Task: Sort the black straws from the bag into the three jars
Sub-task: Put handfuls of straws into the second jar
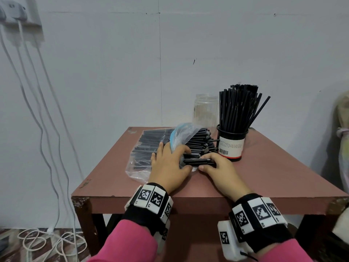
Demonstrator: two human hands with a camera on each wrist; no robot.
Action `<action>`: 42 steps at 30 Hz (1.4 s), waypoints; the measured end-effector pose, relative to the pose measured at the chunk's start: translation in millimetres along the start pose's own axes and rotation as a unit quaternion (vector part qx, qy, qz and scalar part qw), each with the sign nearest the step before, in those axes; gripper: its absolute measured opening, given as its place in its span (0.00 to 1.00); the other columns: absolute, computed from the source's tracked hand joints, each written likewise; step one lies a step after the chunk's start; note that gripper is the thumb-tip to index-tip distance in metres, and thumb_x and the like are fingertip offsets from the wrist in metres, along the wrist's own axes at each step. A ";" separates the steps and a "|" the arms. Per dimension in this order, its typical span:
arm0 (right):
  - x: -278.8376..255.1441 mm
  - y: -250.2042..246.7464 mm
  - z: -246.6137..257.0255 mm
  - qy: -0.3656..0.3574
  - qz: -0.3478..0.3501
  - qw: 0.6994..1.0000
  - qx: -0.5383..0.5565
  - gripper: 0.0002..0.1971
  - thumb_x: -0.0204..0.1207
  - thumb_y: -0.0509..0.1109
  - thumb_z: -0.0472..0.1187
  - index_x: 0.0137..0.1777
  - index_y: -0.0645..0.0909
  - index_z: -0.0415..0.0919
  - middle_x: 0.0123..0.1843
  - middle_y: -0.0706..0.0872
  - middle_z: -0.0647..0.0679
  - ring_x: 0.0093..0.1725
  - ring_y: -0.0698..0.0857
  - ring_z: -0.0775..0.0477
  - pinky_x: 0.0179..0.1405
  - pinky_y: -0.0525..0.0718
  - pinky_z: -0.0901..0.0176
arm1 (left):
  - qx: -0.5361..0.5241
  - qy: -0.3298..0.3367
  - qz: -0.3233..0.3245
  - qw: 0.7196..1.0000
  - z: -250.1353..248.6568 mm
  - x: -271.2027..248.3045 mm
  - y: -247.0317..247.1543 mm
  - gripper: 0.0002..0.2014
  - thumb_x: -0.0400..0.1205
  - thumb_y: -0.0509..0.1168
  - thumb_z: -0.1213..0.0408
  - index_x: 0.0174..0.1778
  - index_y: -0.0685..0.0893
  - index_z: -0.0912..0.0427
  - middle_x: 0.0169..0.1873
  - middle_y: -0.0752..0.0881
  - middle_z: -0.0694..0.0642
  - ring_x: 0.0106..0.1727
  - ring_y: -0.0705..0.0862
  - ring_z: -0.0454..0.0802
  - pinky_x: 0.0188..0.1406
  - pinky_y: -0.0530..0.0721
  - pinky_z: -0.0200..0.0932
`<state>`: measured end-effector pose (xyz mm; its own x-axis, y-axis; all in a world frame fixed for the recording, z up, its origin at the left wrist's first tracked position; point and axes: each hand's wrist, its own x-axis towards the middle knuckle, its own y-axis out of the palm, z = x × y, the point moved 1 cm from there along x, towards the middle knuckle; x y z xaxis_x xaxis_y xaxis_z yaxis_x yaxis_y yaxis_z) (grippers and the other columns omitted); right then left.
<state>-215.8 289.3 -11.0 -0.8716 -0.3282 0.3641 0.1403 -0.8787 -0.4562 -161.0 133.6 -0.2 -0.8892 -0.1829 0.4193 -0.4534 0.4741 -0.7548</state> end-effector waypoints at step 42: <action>-6.2 -1.8 7.8 -0.013 -0.013 0.992 0.128 0.12 0.80 0.68 0.33 0.55 0.77 0.53 0.59 0.82 0.46 0.42 0.82 0.54 0.45 0.84 0.61 | 0.023 0.019 0.005 1.000 3.3 1.4 4.0 0.15 0.80 0.66 0.49 0.63 0.78 0.38 0.74 0.66 0.53 0.84 0.48 0.58 0.79 0.50 0.68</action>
<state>-207.0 290.2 -6.1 -0.8647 -0.3094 0.3958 0.2352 -0.9455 -0.2253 -164.2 132.4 -4.4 -0.8910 -0.1450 0.4302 -0.4479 0.4358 -0.7807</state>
